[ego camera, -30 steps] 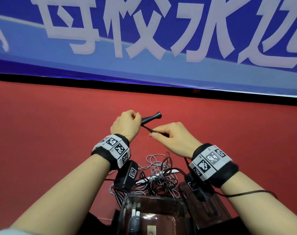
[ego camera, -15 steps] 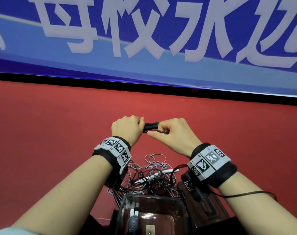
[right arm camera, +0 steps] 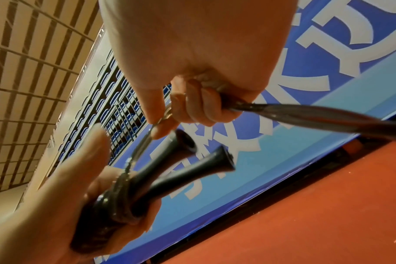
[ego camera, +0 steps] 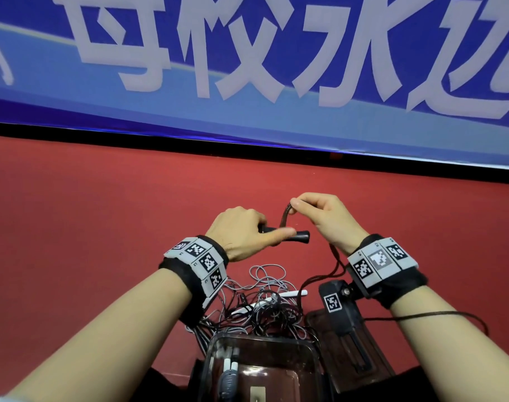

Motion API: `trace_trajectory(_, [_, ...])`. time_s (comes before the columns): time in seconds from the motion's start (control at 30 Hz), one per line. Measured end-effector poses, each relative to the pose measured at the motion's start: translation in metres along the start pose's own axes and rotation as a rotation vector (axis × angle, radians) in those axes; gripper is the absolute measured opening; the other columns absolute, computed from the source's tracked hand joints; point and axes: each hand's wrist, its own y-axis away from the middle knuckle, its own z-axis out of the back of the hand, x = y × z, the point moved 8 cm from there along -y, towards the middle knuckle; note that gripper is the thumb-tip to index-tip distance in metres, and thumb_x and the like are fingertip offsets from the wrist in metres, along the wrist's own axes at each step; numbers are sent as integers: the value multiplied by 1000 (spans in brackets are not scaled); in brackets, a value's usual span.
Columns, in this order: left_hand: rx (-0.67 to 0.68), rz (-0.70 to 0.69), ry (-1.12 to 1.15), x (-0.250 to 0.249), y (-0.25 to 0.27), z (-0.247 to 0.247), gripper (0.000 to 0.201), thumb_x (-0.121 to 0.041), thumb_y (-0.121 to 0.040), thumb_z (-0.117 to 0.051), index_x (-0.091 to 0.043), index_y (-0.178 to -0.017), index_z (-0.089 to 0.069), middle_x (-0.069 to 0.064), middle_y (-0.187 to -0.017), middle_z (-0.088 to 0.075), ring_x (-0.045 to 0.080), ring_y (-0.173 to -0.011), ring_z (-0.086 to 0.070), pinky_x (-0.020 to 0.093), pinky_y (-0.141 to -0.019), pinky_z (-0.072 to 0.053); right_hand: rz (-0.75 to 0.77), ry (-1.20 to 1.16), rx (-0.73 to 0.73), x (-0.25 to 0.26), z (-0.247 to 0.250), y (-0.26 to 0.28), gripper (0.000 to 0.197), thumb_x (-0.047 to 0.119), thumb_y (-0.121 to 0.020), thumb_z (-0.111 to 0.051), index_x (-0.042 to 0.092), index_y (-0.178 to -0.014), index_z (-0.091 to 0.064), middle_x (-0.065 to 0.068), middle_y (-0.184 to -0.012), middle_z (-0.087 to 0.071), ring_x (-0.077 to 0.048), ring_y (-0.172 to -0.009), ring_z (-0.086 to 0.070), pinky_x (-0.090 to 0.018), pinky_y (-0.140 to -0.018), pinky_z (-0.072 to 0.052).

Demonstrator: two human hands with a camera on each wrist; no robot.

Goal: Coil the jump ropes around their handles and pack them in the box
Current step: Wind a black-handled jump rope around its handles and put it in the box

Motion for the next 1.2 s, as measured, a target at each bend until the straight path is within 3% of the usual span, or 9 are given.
trace_trajectory(0.07, [27,-52,54,-7,2,-1,67,-83,-74,-48,-17,-63,-55,-3,-50,-48,18,-50,-47,30,-51,-32,-27,-30,42,3,-1,3,22,15,-98,-55,7,-80,-66,21,-47,-54,9,-52,-51,-9,-61,-35])
trace_trajectory(0.17, [17,-111,175,-14,4,6,58,-74,-76,-57,-18,-63,-53,-3,-52,-47,16,-49,-44,30,-51,-33,-54,-89,64,5,4,6,20,13,-98,-54,2,-85,-65,21,-38,-48,9,-44,-49,-6,-51,-35])
trace_trajectory(0.27, [-53,-189,299,-22,7,19,57,-67,-83,-56,-13,-66,-57,1,-52,-47,15,-48,-40,30,-51,-31,-104,-164,41,-2,13,6,22,23,-93,-62,5,-84,-71,17,-49,-54,4,-50,-48,-12,-57,-31])
trace_trajectory(0.4, [-128,-230,427,-30,12,29,52,-67,-80,-40,-23,-64,-60,5,-55,-56,14,-49,-45,28,-52,-34,-210,-250,73,-18,11,8,33,50,-75,-72,17,-75,-75,-10,-74,-48,-18,-60,-37,-28,-53,-25])
trace_trajectory(0.57, [-249,-134,597,-25,10,36,41,-54,-84,-37,-26,-61,-57,5,-57,-60,19,-55,-53,32,-59,-41,-320,-337,139,-35,-11,9,26,24,-99,-50,13,-80,-65,5,-56,-46,-4,-41,-32,-16,-40,-22])
trace_trajectory(0.73, [-291,105,774,0,-1,30,14,-30,-96,-50,-23,-99,-61,-6,-51,-59,4,-46,-48,17,-50,-37,-286,-196,96,-32,-18,6,35,33,-101,-47,12,-79,-64,7,-51,-41,-5,-39,-29,-18,-38,-20])
trace_trajectory(0.8, [-280,77,790,0,-3,30,18,-29,-97,-50,-27,-112,-61,-6,-52,-58,4,-48,-48,16,-51,-36,-272,-161,124,-31,-24,7,38,33,-102,-44,12,-79,-65,6,-51,-41,-5,-37,-27,-19,-38,-20])
trace_trajectory(0.97, [-338,58,812,2,-6,33,32,-41,-89,-42,-29,-88,-73,-7,-52,-54,9,-53,-48,27,-57,-37,-184,-66,126,-18,-31,8,44,37,-102,-43,15,-75,-69,4,-46,-42,-7,-35,-28,-16,-39,-26])
trace_trajectory(1.2, [-420,230,742,21,-5,37,33,-44,-79,-42,-27,-56,-59,-6,-49,-53,16,-49,-43,30,-56,-36,-10,124,45,8,-33,14,43,39,-100,-47,20,-71,-71,5,-45,-40,-11,-44,-36,-23,-51,-32])
